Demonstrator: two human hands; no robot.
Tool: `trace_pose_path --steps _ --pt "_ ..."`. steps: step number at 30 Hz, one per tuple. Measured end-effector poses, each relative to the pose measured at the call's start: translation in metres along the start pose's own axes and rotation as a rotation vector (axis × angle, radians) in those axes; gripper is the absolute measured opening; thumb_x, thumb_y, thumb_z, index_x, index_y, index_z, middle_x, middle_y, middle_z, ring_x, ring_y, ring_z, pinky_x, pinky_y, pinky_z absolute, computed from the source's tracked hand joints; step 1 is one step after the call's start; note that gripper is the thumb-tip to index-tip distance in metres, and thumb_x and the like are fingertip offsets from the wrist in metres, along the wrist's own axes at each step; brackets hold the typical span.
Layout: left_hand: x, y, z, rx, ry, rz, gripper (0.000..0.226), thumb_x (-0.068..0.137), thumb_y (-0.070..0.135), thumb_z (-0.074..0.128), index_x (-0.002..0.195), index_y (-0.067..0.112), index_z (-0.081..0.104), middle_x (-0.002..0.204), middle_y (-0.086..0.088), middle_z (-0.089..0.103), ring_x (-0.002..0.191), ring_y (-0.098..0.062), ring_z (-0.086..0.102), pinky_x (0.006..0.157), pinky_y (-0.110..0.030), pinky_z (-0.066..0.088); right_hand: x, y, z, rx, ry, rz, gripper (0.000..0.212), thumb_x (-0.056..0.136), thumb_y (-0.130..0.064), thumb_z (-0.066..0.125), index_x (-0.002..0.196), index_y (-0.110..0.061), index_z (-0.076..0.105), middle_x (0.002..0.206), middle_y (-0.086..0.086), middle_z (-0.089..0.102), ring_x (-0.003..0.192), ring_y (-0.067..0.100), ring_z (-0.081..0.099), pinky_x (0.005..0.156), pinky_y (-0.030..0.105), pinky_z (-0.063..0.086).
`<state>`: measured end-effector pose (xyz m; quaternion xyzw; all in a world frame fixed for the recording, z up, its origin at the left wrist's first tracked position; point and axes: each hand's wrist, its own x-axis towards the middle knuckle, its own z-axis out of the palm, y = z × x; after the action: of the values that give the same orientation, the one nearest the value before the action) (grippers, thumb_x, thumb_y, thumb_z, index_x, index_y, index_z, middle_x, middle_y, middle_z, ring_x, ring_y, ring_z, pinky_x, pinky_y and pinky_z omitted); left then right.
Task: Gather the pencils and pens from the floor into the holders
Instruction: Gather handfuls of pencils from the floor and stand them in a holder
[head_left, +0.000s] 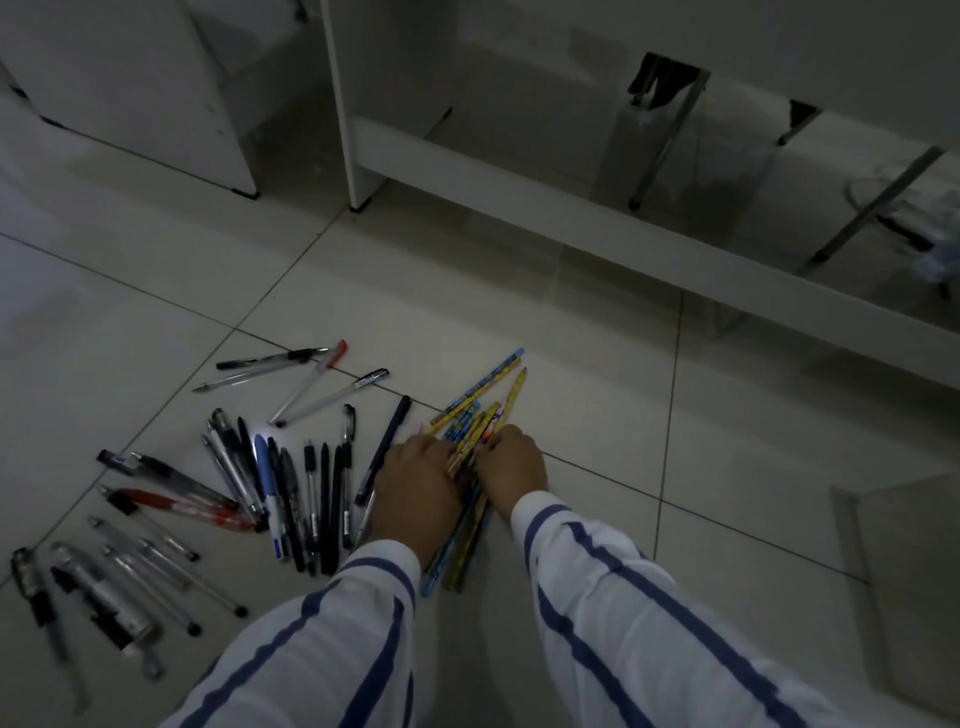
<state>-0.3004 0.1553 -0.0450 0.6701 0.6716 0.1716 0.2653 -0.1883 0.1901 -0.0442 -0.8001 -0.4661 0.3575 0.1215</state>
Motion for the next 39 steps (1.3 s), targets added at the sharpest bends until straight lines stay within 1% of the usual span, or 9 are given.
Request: trace_pose_path --steps 4,8,12,19,23,31,35,37,39 --pt "0.009 -0.011 0.012 0.07 0.033 0.078 0.032 0.07 0.005 0.068 0.102 0.006 0.071 0.111 -0.021 0.066 0.108 -0.042 0.06 0.09 -0.049 0.05 0.028 -0.01 -0.007 0.03 0.027 0.114 0.034 0.098 -0.031 0.039 0.105 -0.003 0.057 0.11 0.016 0.062 0.093 0.032 0.06 0.067 0.029 0.041" --pt "0.013 -0.013 0.017 0.125 -0.021 0.059 0.035 0.081 0.013 0.061 0.116 0.013 0.066 0.125 -0.012 0.061 0.121 -0.035 0.051 0.099 -0.045 0.044 0.046 -0.013 -0.015 -0.049 -0.064 0.114 0.042 0.099 -0.033 0.038 0.071 -0.007 0.054 0.076 0.011 0.059 0.059 0.02 0.048 0.05 0.026 0.034" --pt "0.011 -0.014 0.019 0.136 -0.007 0.05 0.034 0.071 0.01 0.052 0.099 0.01 0.072 0.11 -0.014 0.066 0.106 -0.038 0.057 0.084 -0.047 0.051 0.048 -0.012 -0.018 -0.075 -0.114 0.091 0.046 0.098 -0.029 0.042 0.055 -0.012 0.038 0.058 0.003 0.041 0.051 0.017 0.039 0.044 0.026 0.027" --pt "0.01 -0.014 0.024 0.122 -0.031 0.03 0.045 0.067 0.012 0.044 0.103 0.015 0.072 0.116 -0.016 0.064 0.114 -0.041 0.053 0.093 -0.051 0.046 0.011 0.018 -0.022 -0.015 -0.083 0.079 0.033 0.094 -0.035 0.042 0.081 -0.007 0.052 0.085 0.014 0.056 0.08 0.029 0.053 0.067 0.026 0.033" --pt "0.007 -0.016 0.022 0.078 -0.015 0.006 0.045 0.073 0.012 0.046 0.111 0.013 0.07 0.128 -0.018 0.058 0.125 -0.039 0.047 0.103 -0.049 0.04 -0.019 0.037 -0.004 -0.027 -0.123 0.119 0.03 0.092 -0.035 0.044 0.089 -0.008 0.056 0.092 0.012 0.063 0.096 0.031 0.061 0.067 0.025 0.036" --pt "0.007 -0.024 0.021 0.12 -0.106 -0.059 0.046 0.089 0.03 0.055 0.134 0.025 0.051 0.149 -0.006 0.04 0.139 -0.028 0.03 0.115 -0.043 0.025 -0.032 0.015 0.013 -0.008 -0.074 0.2 0.069 0.078 -0.053 0.066 0.124 -0.008 0.042 0.126 0.013 0.051 0.113 0.031 0.056 0.087 0.035 0.047" --pt "0.01 -0.027 0.02 0.145 -0.138 -0.044 0.046 0.087 0.028 0.055 0.133 0.025 0.052 0.146 -0.005 0.044 0.137 -0.029 0.034 0.112 -0.044 0.029 -0.022 0.002 0.011 0.026 -0.133 0.249 0.048 0.084 -0.035 0.062 0.118 -0.004 0.051 0.122 0.015 0.059 0.107 0.03 0.061 0.083 0.034 0.051" --pt "0.01 -0.029 0.019 0.17 -0.137 -0.012 0.046 0.082 0.026 0.056 0.128 0.025 0.056 0.14 -0.005 0.049 0.132 -0.031 0.039 0.107 -0.044 0.035 -0.019 -0.006 0.005 -0.133 -0.247 0.158 0.028 0.091 -0.027 0.05 0.095 -0.001 0.06 0.117 0.017 0.063 0.106 0.03 0.062 0.087 0.034 0.051" --pt "0.01 -0.029 0.016 0.179 -0.133 0.013 0.045 0.078 0.025 0.057 0.123 0.024 0.059 0.133 -0.005 0.054 0.127 -0.031 0.043 0.102 -0.044 0.039 -0.018 -0.013 0.0 -0.264 -0.308 0.09 0.031 0.096 -0.026 0.044 0.083 -0.003 0.06 0.116 0.018 0.064 0.108 0.031 0.061 0.09 0.034 0.05"
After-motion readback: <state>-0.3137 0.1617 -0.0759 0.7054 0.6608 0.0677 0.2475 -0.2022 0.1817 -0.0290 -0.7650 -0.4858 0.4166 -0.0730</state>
